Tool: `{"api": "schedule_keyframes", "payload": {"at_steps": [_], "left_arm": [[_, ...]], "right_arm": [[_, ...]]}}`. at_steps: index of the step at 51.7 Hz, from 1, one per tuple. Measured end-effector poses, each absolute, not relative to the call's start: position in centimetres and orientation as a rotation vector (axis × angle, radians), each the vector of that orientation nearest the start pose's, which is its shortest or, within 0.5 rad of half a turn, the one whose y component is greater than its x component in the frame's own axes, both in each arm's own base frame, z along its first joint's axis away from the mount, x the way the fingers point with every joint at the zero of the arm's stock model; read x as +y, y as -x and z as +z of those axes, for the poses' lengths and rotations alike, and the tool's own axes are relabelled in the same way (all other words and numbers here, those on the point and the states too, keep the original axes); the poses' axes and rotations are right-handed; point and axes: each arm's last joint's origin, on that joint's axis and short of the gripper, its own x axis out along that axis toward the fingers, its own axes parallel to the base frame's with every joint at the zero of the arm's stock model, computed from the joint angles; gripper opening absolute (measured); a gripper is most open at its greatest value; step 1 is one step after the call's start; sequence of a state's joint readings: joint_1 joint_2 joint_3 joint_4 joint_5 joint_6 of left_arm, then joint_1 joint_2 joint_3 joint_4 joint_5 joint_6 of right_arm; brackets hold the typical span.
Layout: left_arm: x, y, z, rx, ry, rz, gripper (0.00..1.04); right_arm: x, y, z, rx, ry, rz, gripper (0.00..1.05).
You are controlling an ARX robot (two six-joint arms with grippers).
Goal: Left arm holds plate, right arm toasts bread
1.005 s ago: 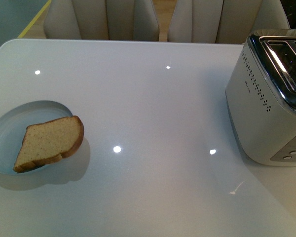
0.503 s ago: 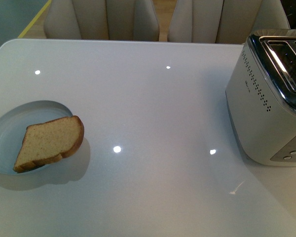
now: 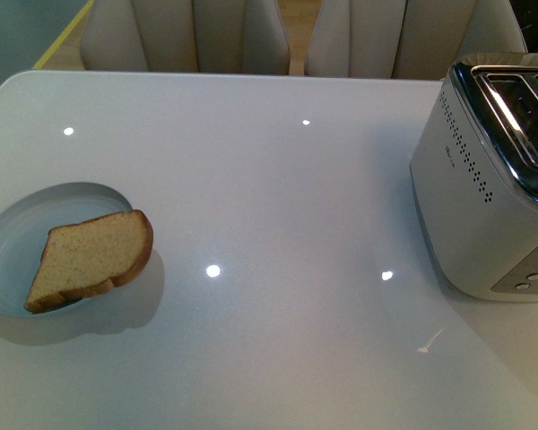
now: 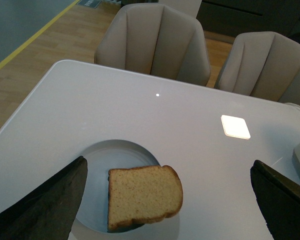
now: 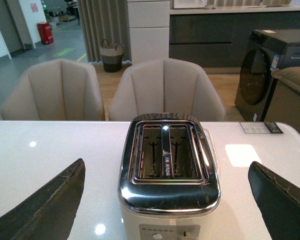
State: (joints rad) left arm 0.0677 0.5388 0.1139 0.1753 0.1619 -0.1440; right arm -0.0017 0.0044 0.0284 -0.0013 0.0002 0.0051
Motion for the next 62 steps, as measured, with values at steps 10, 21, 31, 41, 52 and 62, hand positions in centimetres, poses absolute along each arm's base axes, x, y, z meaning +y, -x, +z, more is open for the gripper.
{"api": "schedule_keyframes", "payload": {"at_steps": [10, 21, 31, 41, 52, 62], "left_arm": [[4.0, -17.6, 15.0, 0.303, 0.152, -0.025, 0.97], [8.2, -20.8, 10.9, 0.429, 0.147, 0.065, 0.97], [10.9, -22.2, 6.3, 0.554, 0.223, 0.121, 0.97], [12.0, -24.4, 2.0, 0.641, 0.279, 0.123, 0.97], [11.3, -27.1, -1.8, 0.712, 0.318, 0.098, 0.97], [11.1, -28.1, -3.8, 0.743, 0.35, 0.106, 0.97]], "right_arm": [[0.0, -9.6, 17.3, -0.023, -0.005, -0.002, 0.96], [0.0, -9.6, 17.3, -0.023, -0.005, -0.002, 0.96], [0.0, -9.6, 17.3, -0.023, -0.005, -0.002, 0.96], [0.0, -9.6, 17.3, -0.023, -0.005, -0.002, 0.96], [0.0, -9.6, 17.3, -0.023, -0.005, -0.002, 0.96], [0.0, -9.6, 17.3, -0.023, -0.005, -0.002, 0.96]]}}
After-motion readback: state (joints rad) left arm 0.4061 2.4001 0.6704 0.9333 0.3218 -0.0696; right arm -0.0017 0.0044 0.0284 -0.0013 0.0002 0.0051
